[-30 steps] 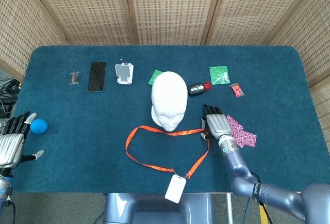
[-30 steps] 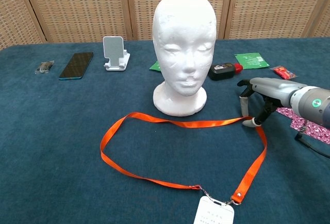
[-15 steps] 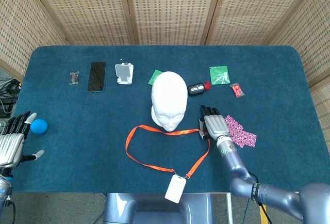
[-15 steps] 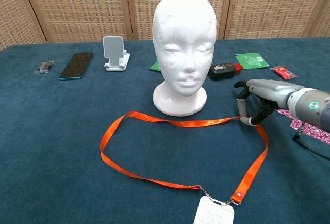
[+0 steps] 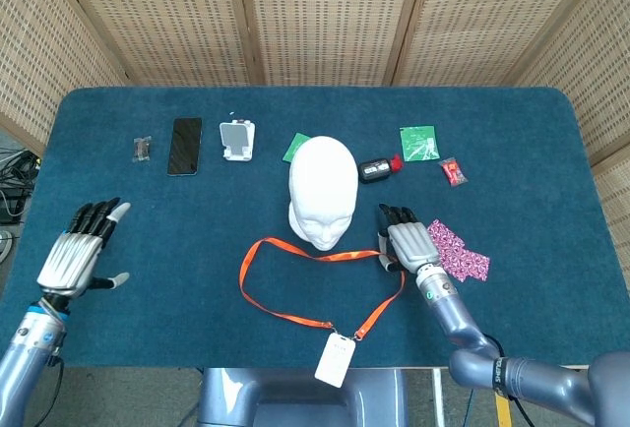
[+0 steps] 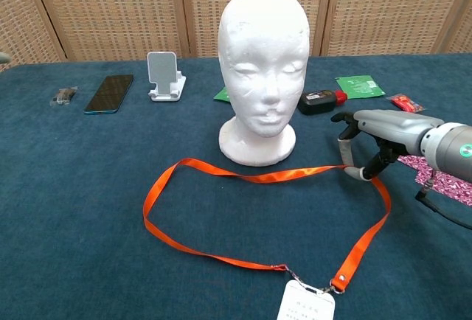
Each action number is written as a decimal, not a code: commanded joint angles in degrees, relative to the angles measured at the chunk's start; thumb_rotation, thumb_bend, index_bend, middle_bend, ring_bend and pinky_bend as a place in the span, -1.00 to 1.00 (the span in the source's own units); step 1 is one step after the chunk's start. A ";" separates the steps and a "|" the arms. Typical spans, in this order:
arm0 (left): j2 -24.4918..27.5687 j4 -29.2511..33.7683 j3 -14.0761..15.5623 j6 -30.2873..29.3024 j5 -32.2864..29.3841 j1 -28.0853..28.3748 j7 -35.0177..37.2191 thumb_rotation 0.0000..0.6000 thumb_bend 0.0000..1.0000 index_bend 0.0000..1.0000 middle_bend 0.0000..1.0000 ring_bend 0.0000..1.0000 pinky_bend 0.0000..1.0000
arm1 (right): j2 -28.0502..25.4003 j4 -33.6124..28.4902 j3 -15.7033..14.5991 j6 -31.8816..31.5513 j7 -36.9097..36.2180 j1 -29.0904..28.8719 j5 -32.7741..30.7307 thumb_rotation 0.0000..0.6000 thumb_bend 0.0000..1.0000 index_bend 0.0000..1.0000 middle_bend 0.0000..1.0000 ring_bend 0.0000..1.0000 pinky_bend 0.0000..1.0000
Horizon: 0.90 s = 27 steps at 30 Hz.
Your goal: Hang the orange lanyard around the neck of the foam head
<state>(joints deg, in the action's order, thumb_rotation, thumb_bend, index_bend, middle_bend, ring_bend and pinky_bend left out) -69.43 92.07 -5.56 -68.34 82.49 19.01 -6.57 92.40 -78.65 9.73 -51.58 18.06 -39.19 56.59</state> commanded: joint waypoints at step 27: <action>-25.02 -16.44 -5.33 18.14 -10.18 20.58 -7.15 1.00 -0.33 -0.30 -1.00 -1.00 -1.00 | -5.33 -7.59 -3.14 1.70 -1.57 0.73 3.78 1.00 0.34 0.55 -0.89 -1.00 -1.00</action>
<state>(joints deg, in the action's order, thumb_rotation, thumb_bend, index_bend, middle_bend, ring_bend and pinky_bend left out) -93.99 75.98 -10.75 -50.45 72.75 39.19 -13.31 87.09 -86.21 6.62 -49.89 16.47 -38.45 60.35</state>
